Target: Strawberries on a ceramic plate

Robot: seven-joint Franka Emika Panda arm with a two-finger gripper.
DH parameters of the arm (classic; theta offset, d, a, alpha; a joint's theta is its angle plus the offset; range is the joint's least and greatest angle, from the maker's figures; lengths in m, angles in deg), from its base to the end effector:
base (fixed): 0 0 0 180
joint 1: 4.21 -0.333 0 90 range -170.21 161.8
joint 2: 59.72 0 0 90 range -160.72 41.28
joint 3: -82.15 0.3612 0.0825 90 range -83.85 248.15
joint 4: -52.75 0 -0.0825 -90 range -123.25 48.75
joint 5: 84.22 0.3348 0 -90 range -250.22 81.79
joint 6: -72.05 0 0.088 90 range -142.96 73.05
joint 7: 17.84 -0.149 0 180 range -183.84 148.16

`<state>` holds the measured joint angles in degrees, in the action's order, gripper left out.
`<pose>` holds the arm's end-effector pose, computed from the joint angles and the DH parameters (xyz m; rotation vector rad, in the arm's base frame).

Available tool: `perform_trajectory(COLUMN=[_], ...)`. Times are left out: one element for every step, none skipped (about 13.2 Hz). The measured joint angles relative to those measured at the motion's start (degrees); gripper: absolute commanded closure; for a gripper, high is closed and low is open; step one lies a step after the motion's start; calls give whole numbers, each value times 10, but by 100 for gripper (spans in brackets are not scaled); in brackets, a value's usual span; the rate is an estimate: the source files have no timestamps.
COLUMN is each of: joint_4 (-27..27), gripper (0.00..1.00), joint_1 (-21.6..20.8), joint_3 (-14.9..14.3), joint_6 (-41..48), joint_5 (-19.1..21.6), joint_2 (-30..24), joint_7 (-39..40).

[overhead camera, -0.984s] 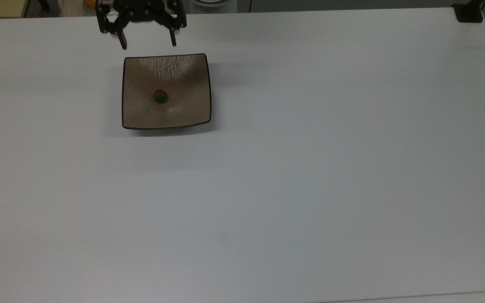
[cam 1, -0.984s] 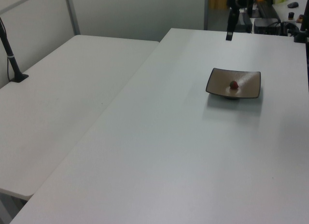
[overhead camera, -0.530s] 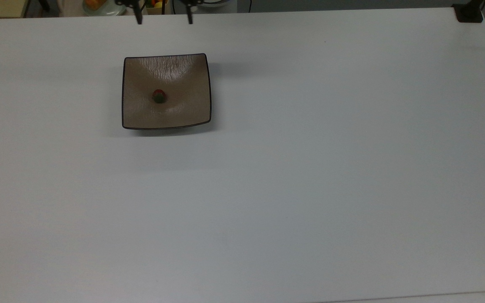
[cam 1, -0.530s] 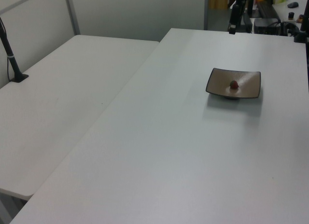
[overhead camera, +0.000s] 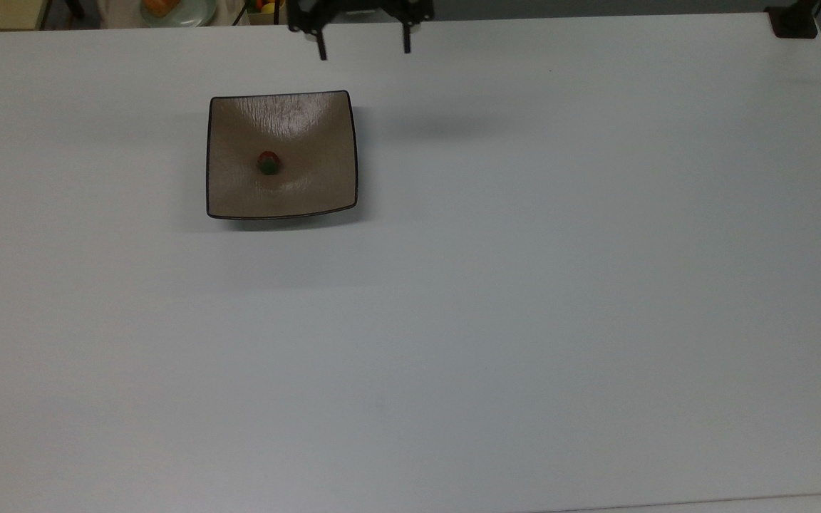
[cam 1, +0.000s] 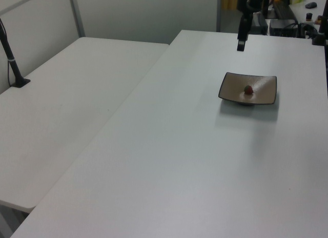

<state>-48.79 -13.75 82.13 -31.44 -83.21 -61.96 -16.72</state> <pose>0.5033 0.0866 0.5823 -3.1041 -0.2836 -0.1117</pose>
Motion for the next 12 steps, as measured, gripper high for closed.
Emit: perform_trajectory(joint_4=[0, 0, 0, 0, 1, 2, 4, 9, 19, 35, 42, 47], gripper=[0, 0, 0, 0, 0, 0, 0, 0, 0, 0, 0, 0], joint_1=[-1, -1, -1, -1, 0, 2, 3, 3, 4, 4, 4, 5], joint_3=[8, 13, 14, 14, 14, 13, 13, 13, 12, 11, 10, 9], joint_6=[-1, -1, -1, -1, -1, -1, -1, 1, 9, 25, 31, 34], joint_5=[0, 0, 0, 0, 0, 0, 0, 0, 0, 0, 0, 0], joint_2=[6, 10, 12, 13, 13, 12, 12, 12, 12, 12, 12, 12], joint_7=[-5, -6, -6, -7, -7, -7, -7, -7, -7, -8, -8, -8])
